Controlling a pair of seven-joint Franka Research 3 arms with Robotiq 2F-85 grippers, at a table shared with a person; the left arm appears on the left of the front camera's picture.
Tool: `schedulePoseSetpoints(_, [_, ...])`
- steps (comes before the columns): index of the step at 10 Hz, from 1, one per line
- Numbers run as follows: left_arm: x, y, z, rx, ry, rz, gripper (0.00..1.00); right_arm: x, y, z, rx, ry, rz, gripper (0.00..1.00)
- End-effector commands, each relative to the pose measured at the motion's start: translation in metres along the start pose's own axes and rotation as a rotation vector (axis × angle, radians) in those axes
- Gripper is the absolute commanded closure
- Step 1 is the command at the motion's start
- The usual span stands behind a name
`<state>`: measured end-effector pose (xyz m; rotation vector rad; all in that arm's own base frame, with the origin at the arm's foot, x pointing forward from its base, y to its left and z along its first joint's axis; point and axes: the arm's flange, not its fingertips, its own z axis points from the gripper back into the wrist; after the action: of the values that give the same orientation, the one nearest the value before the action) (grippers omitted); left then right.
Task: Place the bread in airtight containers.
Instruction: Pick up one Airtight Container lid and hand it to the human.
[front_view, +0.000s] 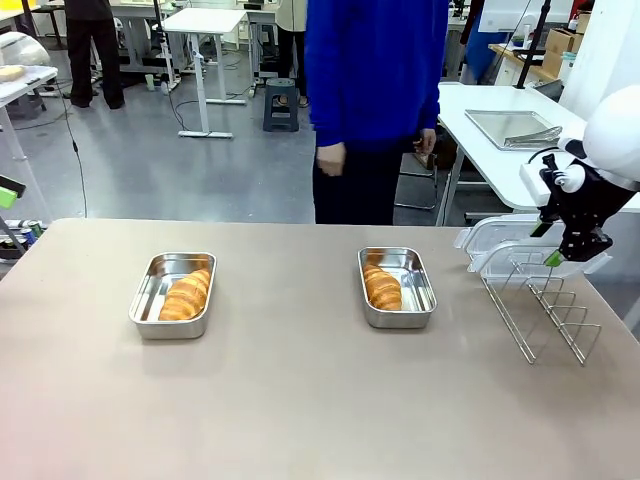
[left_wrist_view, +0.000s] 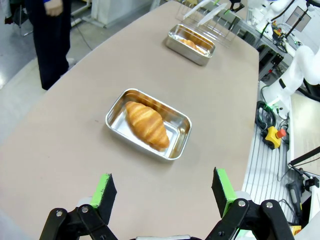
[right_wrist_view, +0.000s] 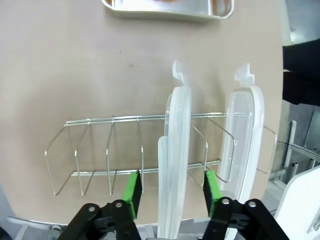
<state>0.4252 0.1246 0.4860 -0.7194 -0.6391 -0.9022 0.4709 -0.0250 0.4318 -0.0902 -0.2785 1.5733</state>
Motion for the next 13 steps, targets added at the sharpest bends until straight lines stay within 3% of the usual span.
schedulePoseSetpoints(1, [0.000,-0.002,0.002,-0.010,0.000,-0.017,0.00,0.004,0.006,0.003,-0.030,0.054,-0.007,1.00])
schedulePoseSetpoints(2, [0.000,-0.002,0.002,-0.010,0.000,-0.017,0.00,0.006,0.007,0.004,-0.036,0.066,0.000,0.86])
schedulePoseSetpoints(4, [0.000,-0.002,0.002,-0.010,0.000,-0.017,0.00,0.006,0.006,0.003,-0.033,0.072,0.013,1.00])
schedulePoseSetpoints(9, [0.000,-0.002,0.002,-0.010,0.000,-0.017,0.00,0.006,0.012,0.015,-0.059,0.059,0.028,1.00])
schedulePoseSetpoints(10, [0.000,-0.002,0.002,-0.010,0.000,-0.017,0.00,0.009,0.016,0.029,-0.070,0.057,0.000,1.00])
schedulePoseSetpoints(11, [0.000,-0.002,0.002,-0.010,0.000,-0.017,0.00,0.010,0.012,0.052,-0.086,0.082,0.004,0.88])
schedulePoseSetpoints(13, [0.000,-0.002,0.002,-0.010,0.000,-0.017,0.00,0.018,0.010,0.109,-0.120,0.079,0.000,0.95])
